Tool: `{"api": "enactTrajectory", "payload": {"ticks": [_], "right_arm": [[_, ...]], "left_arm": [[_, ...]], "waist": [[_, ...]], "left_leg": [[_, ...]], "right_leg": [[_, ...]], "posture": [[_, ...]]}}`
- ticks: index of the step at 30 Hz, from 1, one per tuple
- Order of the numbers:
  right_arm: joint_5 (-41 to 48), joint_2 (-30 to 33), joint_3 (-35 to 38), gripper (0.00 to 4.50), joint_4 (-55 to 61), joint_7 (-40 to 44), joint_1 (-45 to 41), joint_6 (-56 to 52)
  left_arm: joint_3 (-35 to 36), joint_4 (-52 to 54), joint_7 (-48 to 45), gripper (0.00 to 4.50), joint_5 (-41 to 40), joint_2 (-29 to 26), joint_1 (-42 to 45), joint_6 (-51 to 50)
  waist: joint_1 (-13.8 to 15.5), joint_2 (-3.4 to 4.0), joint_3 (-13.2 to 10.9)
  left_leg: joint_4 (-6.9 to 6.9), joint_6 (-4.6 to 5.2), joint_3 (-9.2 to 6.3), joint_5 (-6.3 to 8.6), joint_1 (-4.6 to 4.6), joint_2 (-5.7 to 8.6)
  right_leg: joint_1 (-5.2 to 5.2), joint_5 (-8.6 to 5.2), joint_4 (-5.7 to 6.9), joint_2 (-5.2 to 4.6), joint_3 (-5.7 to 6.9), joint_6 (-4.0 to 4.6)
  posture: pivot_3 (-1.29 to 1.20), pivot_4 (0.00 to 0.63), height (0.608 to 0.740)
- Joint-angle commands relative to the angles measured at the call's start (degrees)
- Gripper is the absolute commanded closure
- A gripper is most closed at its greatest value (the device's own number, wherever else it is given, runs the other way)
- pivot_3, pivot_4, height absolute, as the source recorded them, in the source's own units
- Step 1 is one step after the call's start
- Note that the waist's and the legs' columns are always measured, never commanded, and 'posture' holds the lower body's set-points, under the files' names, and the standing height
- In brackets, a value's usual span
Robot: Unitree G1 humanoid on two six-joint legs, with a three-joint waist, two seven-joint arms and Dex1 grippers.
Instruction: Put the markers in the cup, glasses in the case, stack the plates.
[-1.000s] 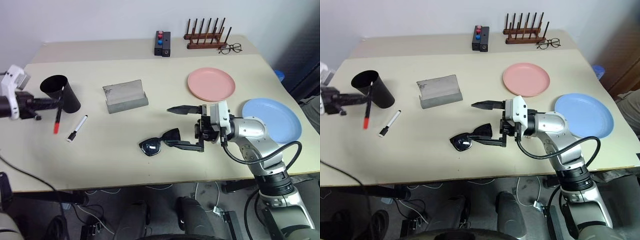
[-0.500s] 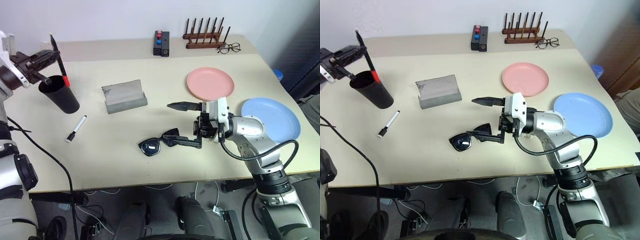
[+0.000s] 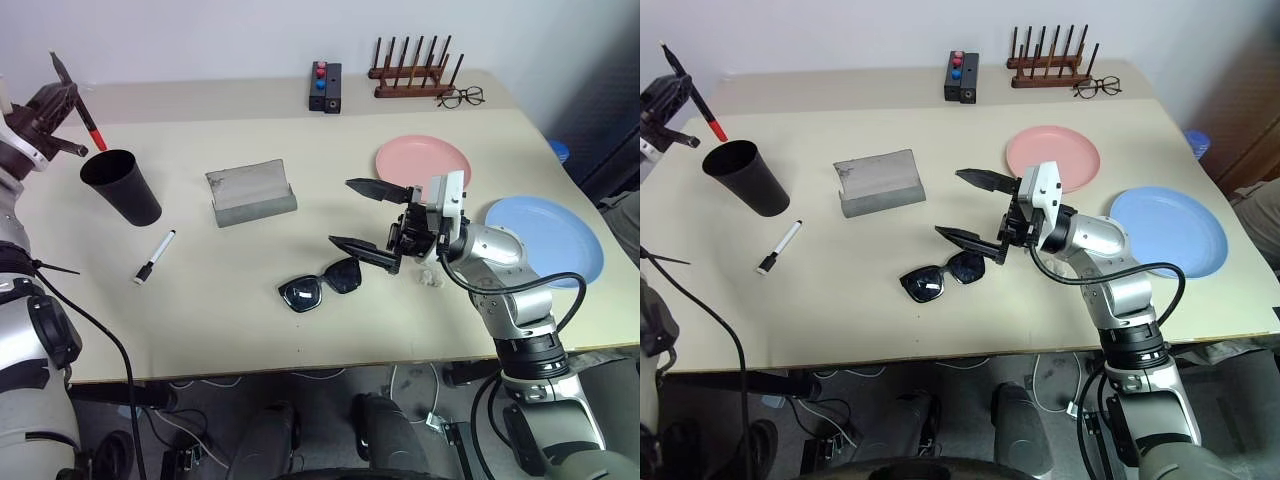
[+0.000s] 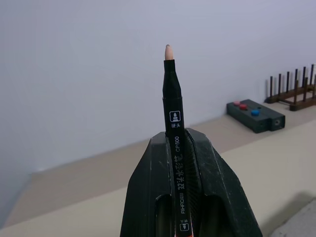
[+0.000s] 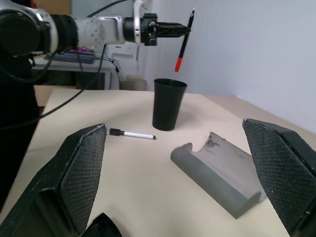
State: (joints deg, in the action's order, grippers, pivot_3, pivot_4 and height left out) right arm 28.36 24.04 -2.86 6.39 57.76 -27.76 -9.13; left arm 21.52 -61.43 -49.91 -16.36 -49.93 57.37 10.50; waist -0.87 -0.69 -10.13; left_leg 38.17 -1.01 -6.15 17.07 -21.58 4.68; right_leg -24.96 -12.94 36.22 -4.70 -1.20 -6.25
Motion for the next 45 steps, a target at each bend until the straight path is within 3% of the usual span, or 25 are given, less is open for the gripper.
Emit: {"api": "enactTrajectory", "payload": {"ticks": [1, 15, 27, 30, 36, 37, 45], "right_arm": [[0.38, -0.19, 1.72, 0.00, 0.73, -1.05, -1.02, 0.62], [7.37, -2.12, 4.81, 0.00, 2.35, -3.42, -1.61, -4.47], [5.96, -1.93, 4.06, 0.00, 2.65, -3.58, -1.28, -4.12], [5.87, -1.82, 4.00, 0.00, 2.60, -3.35, -1.30, -4.10], [5.61, -1.75, 3.92, 0.00, 2.47, -2.99, -1.48, -3.96], [5.60, -1.76, 3.92, 0.00, 2.42, -2.94, -1.51, -3.92], [4.79, -2.07, 3.53, 0.00, 1.45, -2.36, -1.66, -3.06]], "left_arm": [[1.04, -0.31, 0.68, 4.48, -0.48, -0.79, 0.02, 1.24], [2.26, -0.93, 0.69, 4.48, -1.81, -0.13, -1.75, 0.33], [3.33, -0.12, 0.86, 4.48, -2.15, 0.64, -4.07, -0.11], [3.53, -0.18, 1.04, 3.33, -2.12, 0.93, -4.45, 0.04], [3.72, 0.11, 0.80, 0.33, -2.38, 1.28, -4.64, -0.35], [3.71, 0.53, 0.67, 0.01, -2.46, 1.27, -4.63, -0.55], [3.06, 5.99, -1.49, 0.01, -3.80, 0.99, -5.28, -4.89]], "waist": [[-0.05, 0.00, 0.00], [-0.09, 0.00, 0.00], [-0.07, 0.00, 0.00], [-0.09, 0.00, 0.00], [-0.09, 0.00, 0.00], [-0.09, 0.00, 0.00], [-0.07, 0.00, 0.00]], "left_leg": [[0.00, 0.02, 0.00, 0.01, 0.00, 0.00], [0.00, 0.12, -0.01, 0.07, 0.00, -0.01], [0.00, 0.13, -0.01, 0.07, 0.00, -0.01], [0.00, 0.13, 0.00, 0.07, 0.00, 0.00], [-0.01, 0.13, -0.01, 0.07, 0.00, -0.01], [-0.01, 0.13, -0.01, 0.07, 0.00, -0.01], [0.00, 0.13, -0.01, 0.07, 0.00, -0.01]], "right_leg": [[-0.01, 0.00, 0.00, 0.00, 0.00, 0.00], [-0.02, 0.00, 0.02, 0.00, 0.00, 0.00], [-0.02, 0.00, 0.02, 0.00, 0.00, 0.00], [-0.02, 0.00, 0.02, 0.00, 0.00, 0.00], [-0.02, 0.00, 0.02, 0.00, 0.00, 0.00], [-0.02, 0.00, 0.02, 0.00, 0.00, 0.00], [-0.02, 0.00, 0.02, 0.00, 0.00, 0.00]], "posture": [[0.00, 0.150, 0.740], [0.00, 0.150, 0.740], [0.00, 0.150, 0.740], [0.00, 0.150, 0.740], [0.00, 0.150, 0.740], [0.00, 0.150, 0.740], [0.00, 0.150, 0.740]]}}
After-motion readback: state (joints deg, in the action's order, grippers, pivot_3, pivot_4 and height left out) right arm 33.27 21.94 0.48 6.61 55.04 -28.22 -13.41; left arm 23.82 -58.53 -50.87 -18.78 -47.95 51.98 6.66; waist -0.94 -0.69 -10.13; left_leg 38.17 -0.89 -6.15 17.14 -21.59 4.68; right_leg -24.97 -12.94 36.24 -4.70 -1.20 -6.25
